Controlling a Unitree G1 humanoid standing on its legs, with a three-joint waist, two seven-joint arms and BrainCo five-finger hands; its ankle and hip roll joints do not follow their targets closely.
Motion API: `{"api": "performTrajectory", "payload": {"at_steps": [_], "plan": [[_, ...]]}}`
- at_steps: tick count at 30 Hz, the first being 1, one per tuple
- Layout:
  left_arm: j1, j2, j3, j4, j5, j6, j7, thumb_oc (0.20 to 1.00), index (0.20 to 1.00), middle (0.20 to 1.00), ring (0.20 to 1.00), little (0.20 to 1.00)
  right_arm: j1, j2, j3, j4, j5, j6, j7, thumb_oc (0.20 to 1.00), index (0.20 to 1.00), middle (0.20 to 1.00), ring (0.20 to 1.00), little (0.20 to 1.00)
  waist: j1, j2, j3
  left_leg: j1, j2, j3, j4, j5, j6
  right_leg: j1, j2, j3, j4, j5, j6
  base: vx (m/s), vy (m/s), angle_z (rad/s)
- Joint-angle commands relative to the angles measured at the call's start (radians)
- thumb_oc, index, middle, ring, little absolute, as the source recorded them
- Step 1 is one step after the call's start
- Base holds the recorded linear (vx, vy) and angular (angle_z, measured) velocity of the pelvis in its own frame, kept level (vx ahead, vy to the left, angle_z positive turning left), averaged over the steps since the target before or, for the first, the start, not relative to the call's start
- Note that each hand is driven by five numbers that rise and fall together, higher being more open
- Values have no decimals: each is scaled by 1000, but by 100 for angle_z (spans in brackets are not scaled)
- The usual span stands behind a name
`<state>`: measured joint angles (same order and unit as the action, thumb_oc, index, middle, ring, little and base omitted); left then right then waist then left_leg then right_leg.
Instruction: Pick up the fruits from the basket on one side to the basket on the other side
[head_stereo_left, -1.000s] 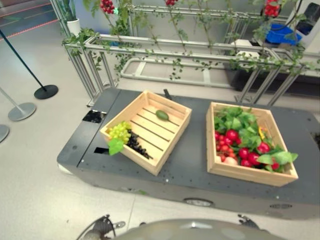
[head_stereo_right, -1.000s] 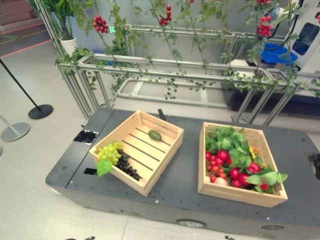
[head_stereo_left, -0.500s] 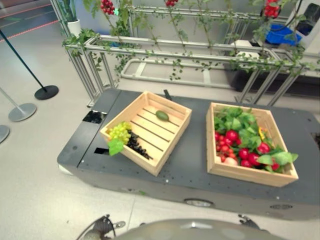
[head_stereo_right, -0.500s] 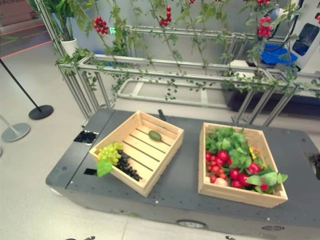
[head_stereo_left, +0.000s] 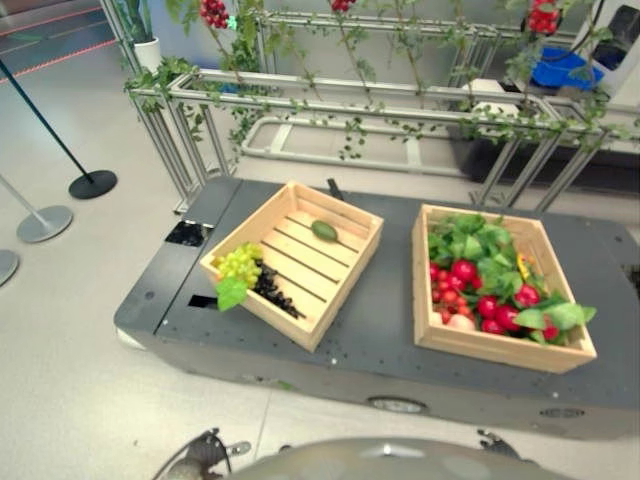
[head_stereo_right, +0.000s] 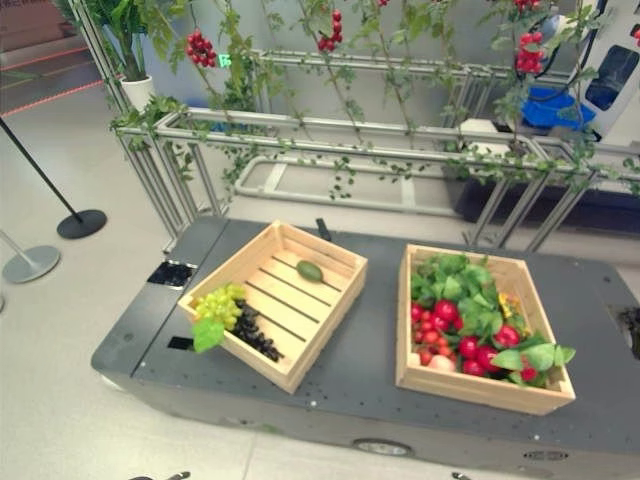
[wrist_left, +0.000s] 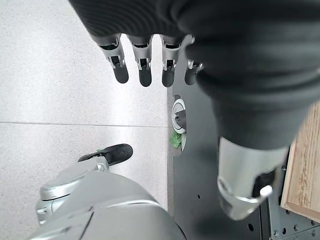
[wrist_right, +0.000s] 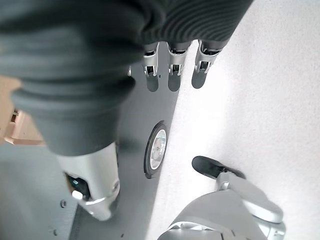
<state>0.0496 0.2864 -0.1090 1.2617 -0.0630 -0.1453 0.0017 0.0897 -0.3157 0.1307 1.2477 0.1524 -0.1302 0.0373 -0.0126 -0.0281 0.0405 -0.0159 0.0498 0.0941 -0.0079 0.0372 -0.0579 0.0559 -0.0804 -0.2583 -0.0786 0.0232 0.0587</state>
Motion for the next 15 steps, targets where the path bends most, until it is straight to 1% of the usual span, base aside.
{"api": "performTrajectory", "payload": {"at_steps": [1, 3, 4, 5, 6, 7, 8, 9, 10, 11, 12, 13, 15], "plan": [[-89, 16, -13, -17, -50, -35, 22, 1000, 1000, 1000, 1000, 1000, -87, -40, 23, -18, 44, -17, -6, 1000, 1000, 1000, 1000, 1000, -12, -32, 104, -100, -4, 17, 278, -64, -44, -27, -8, -7, 111, -111, 4, -108, -96, 24], [-109, 23, -10, -25, -64, -36, 36, 1000, 1000, 1000, 1000, 1000, -91, -52, 32, -58, 48, -22, -6, 1000, 1000, 1000, 1000, 1000, -7, -36, 137, -172, 3, 3, 384, -3, -71, -27, -9, -17, 115, -116, -10, -104, -83, 35], [-121, 24, -11, -28, -72, -36, 40, 1000, 1000, 1000, 1000, 1000, -101, -57, 35, -63, 51, -24, -10, 1000, 1000, 1000, 1000, 1000, -2, -39, 150, -205, -4, -17, 418, 2, -74, -31, -12, -20, 115, -118, -11, -73, -40, 27], [-124, 25, -12, -27, -81, -39, 46, 1000, 1000, 1000, 1000, 1000, -112, -61, 37, -66, 56, -24, -17, 1000, 1000, 1000, 1000, 1000, -2, -35, 154, -215, -2, -28, 392, 0, -68, -37, -10, -19, 112, -120, -9, 12, 12, 12], [-124, 26, -12, -27, -85, -41, 50, 1000, 1000, 1000, 1000, 1000, -116, -62, 38, -68, 58, -25, -20, 1000, 1000, 1000, 1000, 1000, -4, -32, 153, -211, 12, -31, 329, -5, -62, -42, -9, -18, 110, -121, -3, 175, 158, -1], [-113, 29, -8, -25, -92, -46, 58, 1000, 1000, 1000, 1000, 1000, -126, -74, 39, -83, 58, -33, -28, 1000, 1000, 1000, 1000, 1000, -4, -13, 144, -171, 92, -34, 91, 21, -53, -41, -3, -4, 90, -122, 22, 174, 151, -10], [-112, 29, -8, -25, -92, -46, 58, 1000, 1000, 1000, 1000, 1000, -125, -75, 39, -83, 58, -33, -28, 1000, 1000, 1000, 1000, 1000, -3, -13, 145, -167, 92, -32, 86, 24, -53, -40, -3, -2, 90, -122, 22, 186, 191, -33], [-113, 29, -10, -25, -93, -47, 61, 1000, 1000, 1000, 1000, 1000, -130, -78, 41, -91, 60, -37, -33, 1000, 1000, 1000, 1000, 1000, 2, -6, 146, -178, 112, -31, 0, 63, -58, -41, 0, 3, 82, -121, 30, 83, 119, -30], [-120, 32, -14, -25, -95, -50, 69, 1000, 1000, 1000, 1000, 1000, -141, -80, 47, -97, 63, -44, -41, 1000, 1000, 1000, 1000, 1000, 10, -4, 152, -203, 127, -41, -50, 91, -66, -40, -3, 12, 73, -122, 38, 152, 203, -10], [-123, 35, -15, -24, -96, -54, 76, 1000, 1000, 1000, 1000, 1000, -151, -83, 53, -97, 59, -46, -47, 1000, 1000, 1000, 1000, 1000, 18, -6, 155, -233, 135, -59, -62, 103, -76, -34, -11, 24, 60, -122, 46, 162, 208, 16], [-119, 35, -11, -19, -98, -53, 71, 1000, 1000, 1000, 1000, 1000, -156, -82, 53, -93, 59, -45, -43, 1000, 1000, 1000, 1000, 1000, 20, -2, 150, -208, 134, -69, -53, 93, -70, -28, -12, 41, 58, -124, 56, 214, 262, 18], [-119, 39, -12, -17, -97, -52, 75, 1000, 1000, 1000, 1000, 1000, -152, -77, 47, -100, 60, -45, -47, 1000, 1000, 1000, 1000, 1000, 19, 0, 148, -211, 133, -55, -55, 112, -80, -21, -17, 42, 52, -123, 64, 204, 294, -11], [-131, 44, -24, -21, -88, -53, 76, 1000, 1000, 1000, 1000, 1000, -153, -71, 33, -89, 61, -44, -50, 1000, 1000, 1000, 1000, 1000, 19, -7, 149, -218, 102, -36, -40, 103, -70, -24, -53, 44, 66, -122, 80, 207, 409, -26]]}}
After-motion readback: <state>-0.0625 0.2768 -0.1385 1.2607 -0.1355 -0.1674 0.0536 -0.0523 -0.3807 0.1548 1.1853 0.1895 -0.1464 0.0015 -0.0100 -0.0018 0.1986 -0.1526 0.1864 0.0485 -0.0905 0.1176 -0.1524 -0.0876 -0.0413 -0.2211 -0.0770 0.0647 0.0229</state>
